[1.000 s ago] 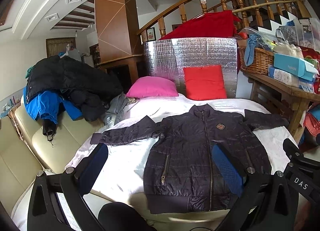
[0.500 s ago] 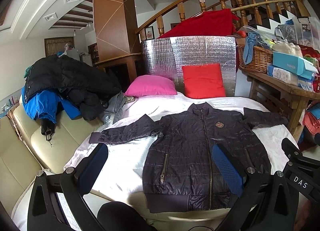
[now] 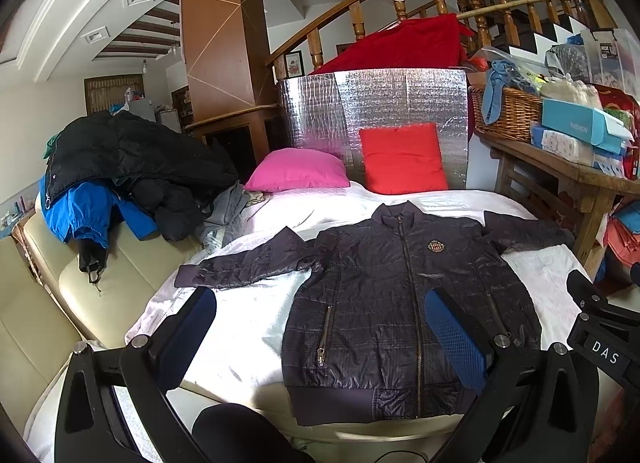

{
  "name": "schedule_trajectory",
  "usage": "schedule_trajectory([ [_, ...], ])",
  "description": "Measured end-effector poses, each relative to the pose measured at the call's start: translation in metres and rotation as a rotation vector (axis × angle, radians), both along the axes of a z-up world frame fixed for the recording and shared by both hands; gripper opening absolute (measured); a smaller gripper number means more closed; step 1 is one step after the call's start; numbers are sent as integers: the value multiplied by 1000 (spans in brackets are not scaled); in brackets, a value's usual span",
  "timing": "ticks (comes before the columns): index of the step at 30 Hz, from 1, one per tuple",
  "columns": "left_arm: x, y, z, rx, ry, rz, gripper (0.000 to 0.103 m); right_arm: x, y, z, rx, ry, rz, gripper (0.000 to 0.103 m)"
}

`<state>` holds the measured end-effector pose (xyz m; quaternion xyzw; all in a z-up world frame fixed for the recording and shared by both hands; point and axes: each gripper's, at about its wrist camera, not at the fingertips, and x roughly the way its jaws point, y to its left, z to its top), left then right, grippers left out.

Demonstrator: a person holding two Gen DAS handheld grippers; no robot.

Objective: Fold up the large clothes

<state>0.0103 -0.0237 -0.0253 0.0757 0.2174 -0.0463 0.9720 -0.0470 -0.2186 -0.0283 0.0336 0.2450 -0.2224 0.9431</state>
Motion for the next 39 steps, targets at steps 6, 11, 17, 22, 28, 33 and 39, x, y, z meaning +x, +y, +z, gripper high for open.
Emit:
schedule_trajectory([
  [6, 0, -7, 0, 14, 2, -13, 103, -2, -10, -2, 16, 3, -12, 103],
  [11, -2, -17, -1, 32, 2, -28, 103, -4, -20, -4, 34, 4, -25, 103],
  [17, -4, -28, -1, 52, -1, -44, 103, -6, -32, -5, 54, 4, -35, 103],
  [22, -5, -36, -2, 68, 0, -59, 103, -7, -39, -6, 63, 2, -48, 103],
  [28, -4, -44, -4, 81, 2, -72, 103, -7, -47, -8, 72, 4, -60, 103],
  [33, -3, -49, -5, 87, 7, -81, 103, -7, -50, -9, 72, 6, -68, 103],
  [39, -2, -53, -7, 90, 10, -90, 103, -8, -54, -11, 70, 9, -74, 103],
])
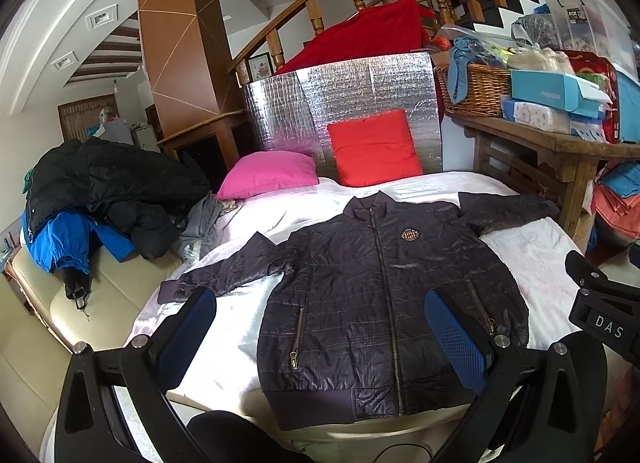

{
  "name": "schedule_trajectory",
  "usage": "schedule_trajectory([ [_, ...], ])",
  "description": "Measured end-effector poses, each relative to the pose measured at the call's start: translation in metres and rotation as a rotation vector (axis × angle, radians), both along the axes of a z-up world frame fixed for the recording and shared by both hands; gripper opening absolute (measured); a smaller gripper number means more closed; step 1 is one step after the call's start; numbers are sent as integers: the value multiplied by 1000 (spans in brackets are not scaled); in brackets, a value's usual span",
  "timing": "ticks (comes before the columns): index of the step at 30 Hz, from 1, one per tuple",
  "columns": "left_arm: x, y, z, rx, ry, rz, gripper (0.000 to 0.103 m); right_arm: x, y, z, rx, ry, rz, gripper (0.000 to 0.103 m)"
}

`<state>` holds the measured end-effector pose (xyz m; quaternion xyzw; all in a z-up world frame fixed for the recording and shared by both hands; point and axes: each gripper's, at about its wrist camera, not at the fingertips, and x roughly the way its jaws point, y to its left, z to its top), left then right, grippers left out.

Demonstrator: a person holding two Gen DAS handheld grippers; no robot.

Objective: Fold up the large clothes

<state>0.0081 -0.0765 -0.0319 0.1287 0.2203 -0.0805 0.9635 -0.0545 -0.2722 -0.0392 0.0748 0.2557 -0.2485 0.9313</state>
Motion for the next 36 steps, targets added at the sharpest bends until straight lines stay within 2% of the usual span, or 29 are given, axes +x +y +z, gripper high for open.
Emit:
schedule_trajectory([
  [4, 9, -1, -2, -15, 23, -18, 103, 2, -2, -1, -3, 7, -4, 103],
  [7, 30, -2, -7, -44, 59, -26, 103, 8, -8, -4, 1, 19, -4, 103],
  [11, 88, 0, -28, -68, 161, 20, 103, 23, -29, -12, 16, 33, -18, 103],
  [14, 125, 0, -46, -55, 203, 81, 103, 36, -53, -19, 46, 46, -51, 103],
  [19, 159, -4, -62, -37, 192, 104, 103, 65, -94, -29, 110, 46, -73, 103],
  [22, 183, -13, -72, -23, 191, 95, 103, 90, -125, -39, 188, 35, -42, 103],
  [27, 232, -33, -101, -7, 213, 73, 103, 140, -200, -75, 426, -25, 17, 103],
  [32, 286, -53, -135, -5, 268, 82, 103, 183, -274, -121, 639, -123, -36, 103],
  [36, 311, -65, -151, 3, 255, 91, 103, 214, -312, -145, 713, -177, -65, 103],
])
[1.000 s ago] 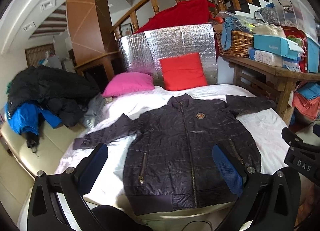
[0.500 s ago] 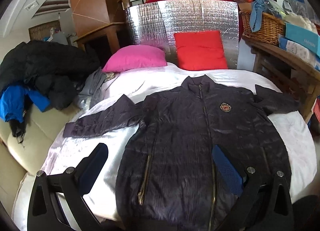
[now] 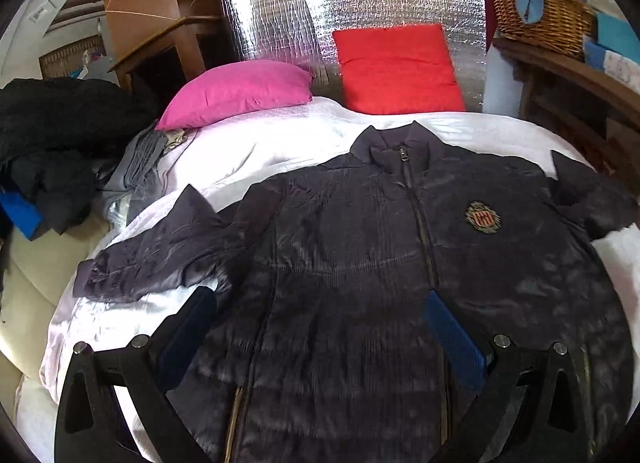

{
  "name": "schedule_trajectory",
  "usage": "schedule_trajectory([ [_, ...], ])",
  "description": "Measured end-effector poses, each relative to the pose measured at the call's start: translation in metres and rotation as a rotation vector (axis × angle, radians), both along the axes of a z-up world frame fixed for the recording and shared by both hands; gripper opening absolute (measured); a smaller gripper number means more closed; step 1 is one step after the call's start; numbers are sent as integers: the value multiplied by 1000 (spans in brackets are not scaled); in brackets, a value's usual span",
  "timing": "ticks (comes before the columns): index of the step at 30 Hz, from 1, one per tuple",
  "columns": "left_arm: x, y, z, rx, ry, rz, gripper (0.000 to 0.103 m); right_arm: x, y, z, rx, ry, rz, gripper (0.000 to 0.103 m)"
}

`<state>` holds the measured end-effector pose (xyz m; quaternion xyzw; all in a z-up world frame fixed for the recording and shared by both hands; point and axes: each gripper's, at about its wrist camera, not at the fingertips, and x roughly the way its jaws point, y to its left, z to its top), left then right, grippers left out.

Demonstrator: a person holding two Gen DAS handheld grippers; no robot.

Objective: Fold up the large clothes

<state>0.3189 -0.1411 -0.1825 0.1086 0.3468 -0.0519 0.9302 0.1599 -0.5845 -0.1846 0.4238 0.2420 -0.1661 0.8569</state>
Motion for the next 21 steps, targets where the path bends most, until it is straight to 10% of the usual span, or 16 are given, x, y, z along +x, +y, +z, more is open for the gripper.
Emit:
schedule_trajectory([
  [15, 42, -9, -40, 72, 8, 19, 103, 83, -139, -89, 227, -18, -175, 86],
  [21, 45, -17, -48, 106, 8, 0, 103, 101, -156, -103, 205, 16, -197, 25],
])
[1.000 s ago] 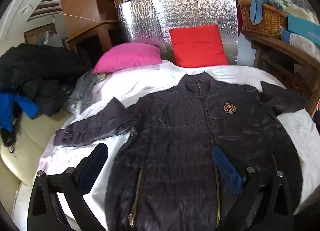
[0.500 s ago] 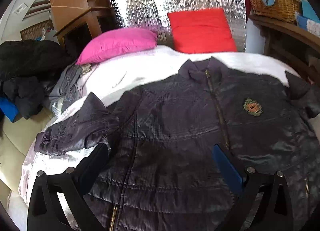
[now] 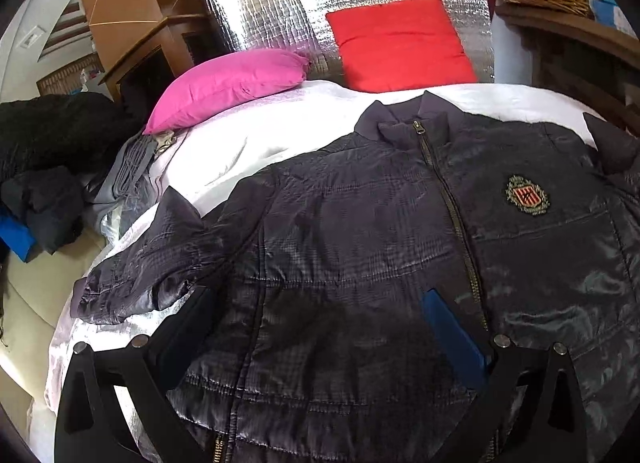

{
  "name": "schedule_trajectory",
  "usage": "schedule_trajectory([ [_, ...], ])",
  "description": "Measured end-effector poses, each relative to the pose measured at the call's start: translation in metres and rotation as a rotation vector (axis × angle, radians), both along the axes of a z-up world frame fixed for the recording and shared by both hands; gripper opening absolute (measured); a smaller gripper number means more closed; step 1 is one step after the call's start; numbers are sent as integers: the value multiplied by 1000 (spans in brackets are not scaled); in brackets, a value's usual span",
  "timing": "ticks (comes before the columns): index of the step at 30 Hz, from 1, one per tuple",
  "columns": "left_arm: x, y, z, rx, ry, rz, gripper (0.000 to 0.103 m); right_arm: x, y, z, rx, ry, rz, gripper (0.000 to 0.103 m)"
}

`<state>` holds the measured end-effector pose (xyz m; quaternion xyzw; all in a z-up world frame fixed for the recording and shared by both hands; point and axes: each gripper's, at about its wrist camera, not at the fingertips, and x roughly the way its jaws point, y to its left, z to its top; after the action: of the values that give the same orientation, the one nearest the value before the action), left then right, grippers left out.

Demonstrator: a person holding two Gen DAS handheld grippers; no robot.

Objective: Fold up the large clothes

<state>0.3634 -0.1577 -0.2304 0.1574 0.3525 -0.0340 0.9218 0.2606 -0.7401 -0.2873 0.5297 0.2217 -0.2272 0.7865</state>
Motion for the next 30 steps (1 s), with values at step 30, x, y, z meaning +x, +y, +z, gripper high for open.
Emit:
schedule_trajectory([
  [30, -4, 117, 28, -178, -2, 208, 103, 112, 416, 39, -84, -7, 915, 30],
])
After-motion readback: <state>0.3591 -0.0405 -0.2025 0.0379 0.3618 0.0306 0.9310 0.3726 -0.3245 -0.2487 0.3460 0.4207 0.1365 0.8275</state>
